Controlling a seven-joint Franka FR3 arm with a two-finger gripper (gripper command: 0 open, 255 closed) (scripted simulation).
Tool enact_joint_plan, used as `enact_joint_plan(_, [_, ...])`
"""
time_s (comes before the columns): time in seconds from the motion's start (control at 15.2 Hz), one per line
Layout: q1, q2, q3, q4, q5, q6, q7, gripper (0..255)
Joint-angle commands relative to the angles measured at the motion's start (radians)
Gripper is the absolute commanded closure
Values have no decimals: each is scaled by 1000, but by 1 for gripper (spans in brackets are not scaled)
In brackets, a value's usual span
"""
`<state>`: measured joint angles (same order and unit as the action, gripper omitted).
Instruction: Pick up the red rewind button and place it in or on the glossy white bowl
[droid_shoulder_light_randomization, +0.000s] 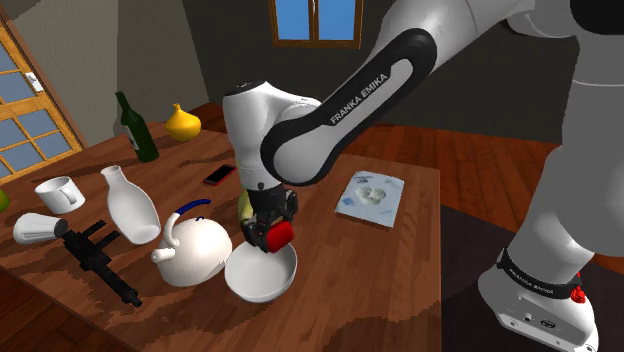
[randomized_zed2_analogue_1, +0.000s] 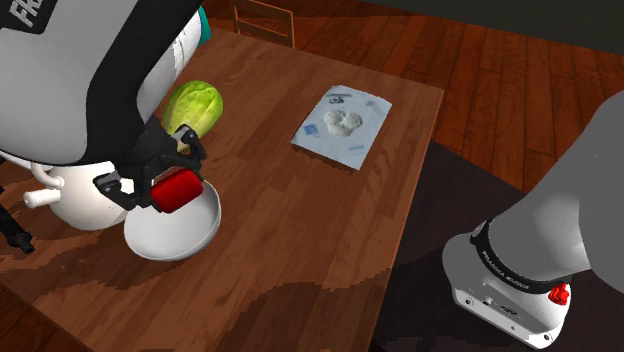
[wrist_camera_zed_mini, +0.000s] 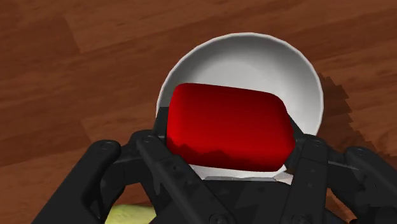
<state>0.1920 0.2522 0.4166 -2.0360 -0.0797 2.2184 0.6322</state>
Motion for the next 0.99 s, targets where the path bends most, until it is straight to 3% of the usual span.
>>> enact_joint_plan(0.0, [21,88,-9,116,-38,-35,24,255])
enact_joint_plan(0.13, [46,166,-18,229,-65,-75,43,255])
enact_joint_plan(0.92, [65,260,-44,194,-107,49,66,255])
